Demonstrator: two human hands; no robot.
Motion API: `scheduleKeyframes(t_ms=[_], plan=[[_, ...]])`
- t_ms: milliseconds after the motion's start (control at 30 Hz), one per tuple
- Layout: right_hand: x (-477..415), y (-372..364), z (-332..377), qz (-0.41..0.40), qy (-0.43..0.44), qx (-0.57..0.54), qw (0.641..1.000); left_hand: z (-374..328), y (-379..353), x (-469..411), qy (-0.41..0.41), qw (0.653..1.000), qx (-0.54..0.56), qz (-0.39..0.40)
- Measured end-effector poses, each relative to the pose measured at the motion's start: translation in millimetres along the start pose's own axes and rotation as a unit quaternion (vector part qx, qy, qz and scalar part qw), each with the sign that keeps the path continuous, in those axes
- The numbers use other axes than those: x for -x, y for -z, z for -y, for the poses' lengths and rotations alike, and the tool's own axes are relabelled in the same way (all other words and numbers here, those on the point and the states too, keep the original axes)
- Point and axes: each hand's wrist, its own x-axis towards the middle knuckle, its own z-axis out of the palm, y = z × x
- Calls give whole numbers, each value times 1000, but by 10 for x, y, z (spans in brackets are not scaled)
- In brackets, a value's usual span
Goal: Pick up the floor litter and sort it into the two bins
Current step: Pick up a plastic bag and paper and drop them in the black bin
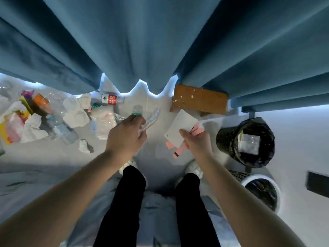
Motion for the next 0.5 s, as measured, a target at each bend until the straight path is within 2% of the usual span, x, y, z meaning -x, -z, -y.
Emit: scheduleKeyframes(t_ms=[233, 500], plan=[[-86, 1308, -800, -52, -74, -118, 989, -1267, -512, -85, -33, 998, -37, 45], [-572, 2692, -1804, -122, -113, -177, 970, -2754, -1806, -248, -90, 984, -80, 130]])
